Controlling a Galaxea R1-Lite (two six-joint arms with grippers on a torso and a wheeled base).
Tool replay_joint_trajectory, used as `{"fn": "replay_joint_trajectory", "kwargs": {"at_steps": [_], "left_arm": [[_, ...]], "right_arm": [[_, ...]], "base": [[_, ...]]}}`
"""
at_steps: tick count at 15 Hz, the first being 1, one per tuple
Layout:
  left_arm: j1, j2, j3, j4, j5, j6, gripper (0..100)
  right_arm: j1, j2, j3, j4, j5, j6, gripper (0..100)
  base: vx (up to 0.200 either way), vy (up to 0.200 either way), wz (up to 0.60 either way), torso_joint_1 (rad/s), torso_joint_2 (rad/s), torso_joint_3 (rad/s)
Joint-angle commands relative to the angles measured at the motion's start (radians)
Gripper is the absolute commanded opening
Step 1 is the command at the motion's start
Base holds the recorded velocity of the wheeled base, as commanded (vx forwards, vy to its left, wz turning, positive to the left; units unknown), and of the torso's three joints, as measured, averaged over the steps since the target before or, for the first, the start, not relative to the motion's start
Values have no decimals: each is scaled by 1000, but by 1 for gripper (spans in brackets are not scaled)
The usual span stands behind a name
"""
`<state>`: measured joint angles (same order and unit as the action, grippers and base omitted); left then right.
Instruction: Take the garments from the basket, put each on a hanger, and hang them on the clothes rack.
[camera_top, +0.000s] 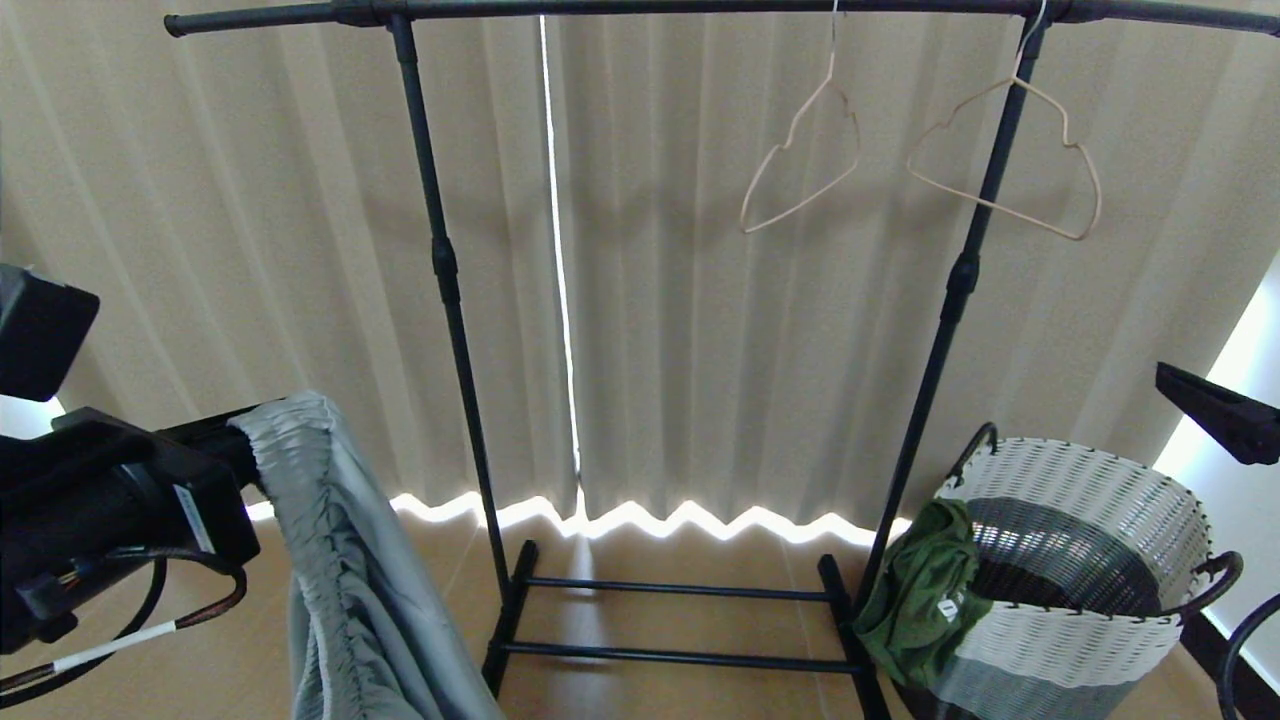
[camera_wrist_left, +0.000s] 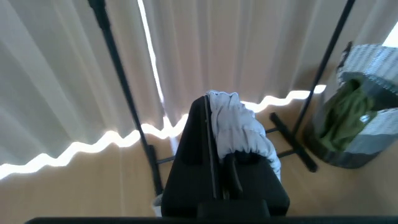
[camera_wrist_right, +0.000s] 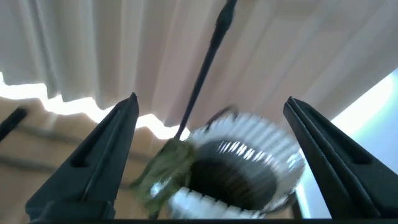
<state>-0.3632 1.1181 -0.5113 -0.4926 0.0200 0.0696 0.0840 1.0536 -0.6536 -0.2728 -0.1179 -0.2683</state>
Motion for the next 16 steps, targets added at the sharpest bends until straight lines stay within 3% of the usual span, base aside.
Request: {"fn": "replay_joint_trajectory", "kwargs": {"at_steps": [1, 8, 10, 13, 16], "left_arm": [[7, -7, 25, -18, 0, 19, 0], [9, -49, 43, -17, 3, 52, 0], [36, -66, 51, -15, 5, 53, 0], [40, -57, 62, -15, 1, 53, 0], [40, -47, 65, -15, 1, 52, 0]], "right_arm": [[-6, -12, 0, -3, 0, -3, 100], [-24, -17, 51, -5, 3, -5, 100], [-50, -38, 108, -3, 1, -23, 100], [-112, -34, 109, -3, 1, -43, 100], [-119, -30, 121, -5, 3, -43, 100]], "base": [[0, 0, 0, 0, 0, 0], [0, 0, 0, 0, 0, 0], [0, 0, 0, 0, 0, 0], [0, 0, 0, 0, 0, 0], [0, 0, 0, 0, 0, 0]]}}
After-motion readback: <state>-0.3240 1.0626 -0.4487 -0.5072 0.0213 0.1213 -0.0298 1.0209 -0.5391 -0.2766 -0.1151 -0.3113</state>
